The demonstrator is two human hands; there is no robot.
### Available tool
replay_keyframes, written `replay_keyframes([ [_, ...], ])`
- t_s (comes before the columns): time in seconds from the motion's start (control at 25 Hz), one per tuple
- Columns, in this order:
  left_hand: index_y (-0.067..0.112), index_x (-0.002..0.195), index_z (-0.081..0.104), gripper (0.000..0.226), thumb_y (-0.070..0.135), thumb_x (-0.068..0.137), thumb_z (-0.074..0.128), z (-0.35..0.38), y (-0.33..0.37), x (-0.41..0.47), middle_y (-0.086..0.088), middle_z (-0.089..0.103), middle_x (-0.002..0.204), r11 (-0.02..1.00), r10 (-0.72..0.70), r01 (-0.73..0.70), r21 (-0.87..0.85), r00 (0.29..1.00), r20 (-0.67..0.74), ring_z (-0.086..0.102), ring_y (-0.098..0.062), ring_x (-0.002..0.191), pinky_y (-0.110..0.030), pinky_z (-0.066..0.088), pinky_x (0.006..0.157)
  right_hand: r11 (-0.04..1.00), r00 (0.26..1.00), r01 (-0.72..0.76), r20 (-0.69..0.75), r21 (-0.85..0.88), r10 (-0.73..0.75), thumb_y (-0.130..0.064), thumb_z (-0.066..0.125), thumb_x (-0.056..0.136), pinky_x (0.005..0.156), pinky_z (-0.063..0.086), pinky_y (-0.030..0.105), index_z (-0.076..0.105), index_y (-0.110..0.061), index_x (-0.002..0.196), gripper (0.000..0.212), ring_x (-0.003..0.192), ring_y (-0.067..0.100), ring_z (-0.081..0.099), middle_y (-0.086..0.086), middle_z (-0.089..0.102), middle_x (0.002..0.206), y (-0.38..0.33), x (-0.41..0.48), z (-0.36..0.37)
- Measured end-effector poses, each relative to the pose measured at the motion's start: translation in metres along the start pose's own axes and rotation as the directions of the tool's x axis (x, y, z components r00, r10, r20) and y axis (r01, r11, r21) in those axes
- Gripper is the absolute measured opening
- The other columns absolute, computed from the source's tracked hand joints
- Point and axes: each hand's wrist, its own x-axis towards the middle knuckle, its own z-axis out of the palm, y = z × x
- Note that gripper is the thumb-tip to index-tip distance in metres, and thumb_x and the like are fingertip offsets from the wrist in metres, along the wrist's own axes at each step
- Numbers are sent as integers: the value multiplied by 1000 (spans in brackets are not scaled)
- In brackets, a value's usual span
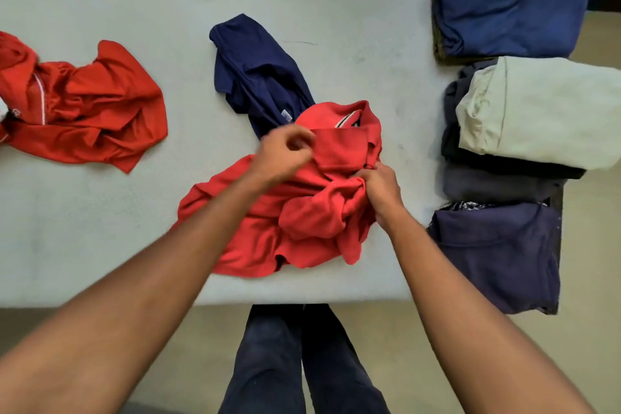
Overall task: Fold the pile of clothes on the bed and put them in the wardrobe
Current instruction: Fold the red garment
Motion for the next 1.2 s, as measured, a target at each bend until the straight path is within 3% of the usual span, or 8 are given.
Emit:
replay_keyframes([
  [0.16, 38, 155, 32, 97, 20, 68, 72, -51, -21, 59, -5, 31, 159, 594, 121, -158, 789, 987, 106, 39, -36, 129, -53, 42, 101, 851, 968, 207, -228, 482, -107, 1, 55, 74, 67, 48, 29, 68, -18, 86, 25, 75, 16, 56, 0, 65, 83, -3, 9, 3],
  [0.32, 35, 152, 34, 74, 27, 85, 66, -53, 0, 96, -6, 43, 147, 335, 63, -308, 890, 950, 305, 48, -38, 120, -50, 47, 89, 777, 887, 355, -451, 520, -104, -11, 49, 59, 56, 34, 23, 49, -22, 65, 12, 60, 5, 41, -13, 47, 62, -25, 21, -3],
  [0.48, 22, 102, 50, 20, 12, 85, 52, -69, 17, 93, -9, 59, 116, 594, 33, -189, 782, 977, 211, 58, -38, 107, -47, 48, 80, 876, 813, 464, -456, 133, -362, -13, 45, 69, 60, 34, 27, 46, -25, 64, 12, 55, 1, 37, -19, 44, 56, -39, 29, -14],
  [0.6, 17, 104, 52, 26, 9, 80, 52, -147, -1, 70, -19, 58, 114, 683, 87, 63, 728, 982, -166, 58, -47, 103, -50, 46, 80, 825, 777, 502, -285, -260, -562, -18, 45, 74, 57, 31, 35, 39, -22, 64, 12, 56, 8, 36, -10, 42, 56, -46, 33, -27],
  [0.76, 9, 129, 51, 56, 14, 74, 48, -295, -39, 23, -27, 53, 127, 773, 31, 471, 426, 642, -766, 54, -50, 111, -51, 44, 97, 757, 756, 486, -223, -437, -615, -24, 46, 77, 59, 32, 37, 38, -20, 64, 16, 58, 21, 39, -5, 41, 58, -62, 25, -25],
  [0.88, 7, 148, 34, 68, 21, 84, 53, -328, -39, 5, -23, 38, 147, 759, 15, 569, 317, 471, -882, 46, -45, 126, -47, 36, 108, 771, 774, 494, -201, -401, -600, -26, 47, 76, 60, 35, 41, 39, -18, 64, 16, 60, 22, 39, -5, 40, 58, -76, 21, 5],
  [1.08, 14, 132, 58, 46, 26, 90, 71, -205, -11, 24, -20, 61, 128, 904, -199, 302, 302, 923, -328, 62, -26, 94, -24, 53, 73, 849, 852, 517, -26, -109, -522, -24, 61, 70, 67, 44, 33, 60, -26, 74, 5, 68, 9, 51, -15, 57, 67, -95, 21, 68],
  [1.2, 38, 142, 43, 64, 41, 87, 76, -110, 25, 12, -1, 65, 128, 946, -280, 312, -83, 922, 267, 65, -13, 99, -25, 53, 74, 900, 881, 416, 187, 127, -434, -14, 67, 67, 70, 48, 30, 67, -20, 87, 21, 76, 15, 59, 1, 64, 81, -112, 17, 84],
])
